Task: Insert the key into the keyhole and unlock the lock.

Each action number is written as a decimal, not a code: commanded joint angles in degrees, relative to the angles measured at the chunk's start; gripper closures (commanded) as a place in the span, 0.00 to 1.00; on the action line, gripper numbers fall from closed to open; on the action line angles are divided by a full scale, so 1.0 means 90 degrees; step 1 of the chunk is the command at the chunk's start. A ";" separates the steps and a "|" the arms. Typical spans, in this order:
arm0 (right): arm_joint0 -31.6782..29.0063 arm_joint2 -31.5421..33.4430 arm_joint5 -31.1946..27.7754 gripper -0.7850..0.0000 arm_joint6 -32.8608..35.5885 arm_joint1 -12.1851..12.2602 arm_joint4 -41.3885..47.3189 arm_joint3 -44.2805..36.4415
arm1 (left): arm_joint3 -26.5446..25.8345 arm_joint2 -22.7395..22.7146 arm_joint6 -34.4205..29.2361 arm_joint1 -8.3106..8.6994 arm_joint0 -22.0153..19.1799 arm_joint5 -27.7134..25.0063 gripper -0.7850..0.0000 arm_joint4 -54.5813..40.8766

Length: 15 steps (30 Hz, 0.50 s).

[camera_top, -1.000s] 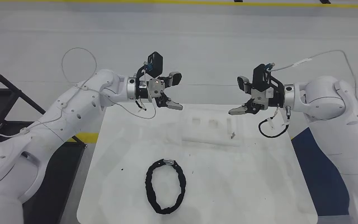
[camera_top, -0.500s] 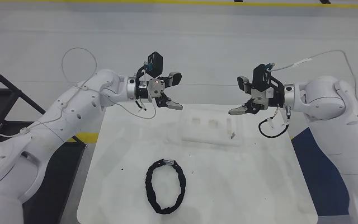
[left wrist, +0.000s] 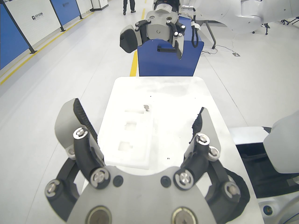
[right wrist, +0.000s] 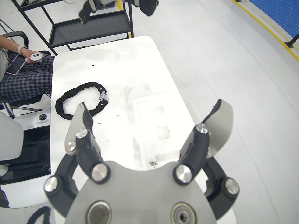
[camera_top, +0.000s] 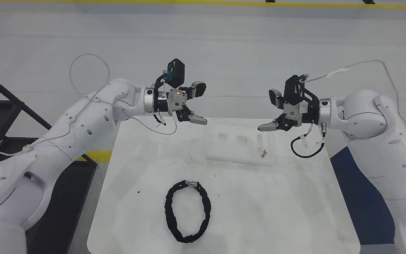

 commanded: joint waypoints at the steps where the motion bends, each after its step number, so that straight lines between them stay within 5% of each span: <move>1: -0.0034 -0.0081 0.0087 0.00 -0.0021 -0.0011 -0.0012 0.0146 | 0.0000 0.0000 0.0000 0.0000 0.0000 0.0000 0.00 -0.0001; 15: -0.0218 -0.0607 0.0793 0.00 0.0251 -0.0088 0.0049 0.1140 | 0.0000 0.0000 0.0000 0.0000 0.0000 0.0000 0.00 -0.0001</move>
